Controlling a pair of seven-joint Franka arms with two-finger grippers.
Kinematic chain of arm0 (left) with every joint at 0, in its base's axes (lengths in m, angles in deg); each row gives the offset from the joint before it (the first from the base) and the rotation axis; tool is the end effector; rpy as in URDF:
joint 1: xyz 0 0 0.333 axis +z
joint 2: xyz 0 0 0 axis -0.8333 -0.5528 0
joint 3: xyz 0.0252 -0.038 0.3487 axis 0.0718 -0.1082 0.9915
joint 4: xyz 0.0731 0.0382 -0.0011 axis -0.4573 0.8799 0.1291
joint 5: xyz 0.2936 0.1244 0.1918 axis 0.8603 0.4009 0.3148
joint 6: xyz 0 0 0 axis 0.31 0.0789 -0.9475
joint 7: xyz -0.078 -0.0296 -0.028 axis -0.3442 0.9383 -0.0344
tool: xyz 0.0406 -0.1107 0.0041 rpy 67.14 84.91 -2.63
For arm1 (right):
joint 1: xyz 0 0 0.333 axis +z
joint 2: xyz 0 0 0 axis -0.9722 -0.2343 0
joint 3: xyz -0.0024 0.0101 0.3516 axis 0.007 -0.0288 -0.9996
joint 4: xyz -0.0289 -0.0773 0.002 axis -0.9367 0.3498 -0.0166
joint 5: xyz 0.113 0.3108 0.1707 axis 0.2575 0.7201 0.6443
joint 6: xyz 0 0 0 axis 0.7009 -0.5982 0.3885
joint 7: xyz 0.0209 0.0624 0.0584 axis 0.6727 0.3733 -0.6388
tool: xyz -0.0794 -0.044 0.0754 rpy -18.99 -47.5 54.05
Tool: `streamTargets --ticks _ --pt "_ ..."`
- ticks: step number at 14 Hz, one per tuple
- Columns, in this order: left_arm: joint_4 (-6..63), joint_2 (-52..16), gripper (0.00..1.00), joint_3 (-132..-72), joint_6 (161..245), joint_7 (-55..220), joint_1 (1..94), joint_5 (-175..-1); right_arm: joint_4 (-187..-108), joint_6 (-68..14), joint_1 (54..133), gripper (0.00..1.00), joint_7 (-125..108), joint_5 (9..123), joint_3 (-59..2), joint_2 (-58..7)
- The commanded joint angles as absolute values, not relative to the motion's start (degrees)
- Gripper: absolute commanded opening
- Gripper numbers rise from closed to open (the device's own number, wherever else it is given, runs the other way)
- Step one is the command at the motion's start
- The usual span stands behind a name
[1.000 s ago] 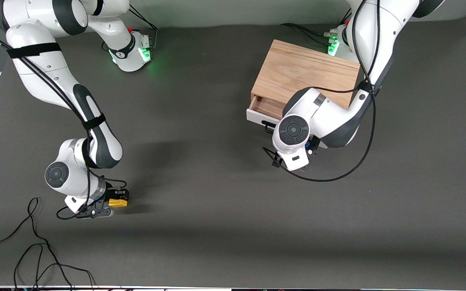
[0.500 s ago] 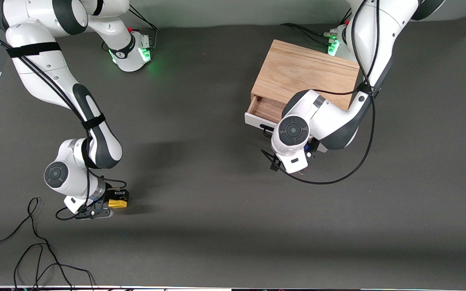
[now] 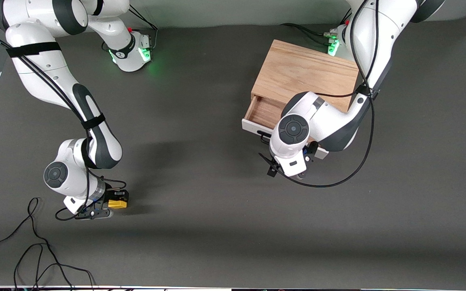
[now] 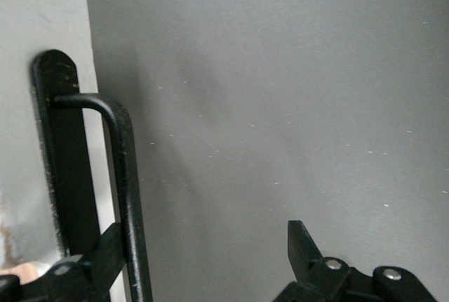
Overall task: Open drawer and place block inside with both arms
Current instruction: 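Pull the drawer open with the left gripper, holding the yellow cube in the right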
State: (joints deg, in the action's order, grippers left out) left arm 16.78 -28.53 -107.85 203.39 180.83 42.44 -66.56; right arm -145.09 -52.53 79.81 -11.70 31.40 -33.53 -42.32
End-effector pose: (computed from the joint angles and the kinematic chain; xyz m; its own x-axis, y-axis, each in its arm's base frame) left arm 0.5886 -0.3746 0.3382 0.4271 0.9032 -0.0427 0.9012 -0.4291 -0.0610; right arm 0.6929 0.0356 0.2235 0.9963 0.0588 0.0623 0.0600 -0.9981 -0.0171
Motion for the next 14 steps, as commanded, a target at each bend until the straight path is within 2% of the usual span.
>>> streamTargets --ticks 1,7,14 --pt "12.36 -31.13 1.0 -107.77 206.88 181.96 41.33 -64.28 -144.63 -50.89 80.05 0.19 -11.7 32.36 -33.51 -41.25" --pt "10.96 -31.83 1.0 -107.77 209.96 181.96 41.33 -63.57 -136.82 -40.62 80.23 0.17 -11.79 31.75 -33.42 -40.72" --pt "8.32 -31.48 1.0 -107.77 208.38 181.52 41.85 -63.4 -121.18 -17.51 80.58 0.17 -12.4 32.18 -33.6 -37.39"
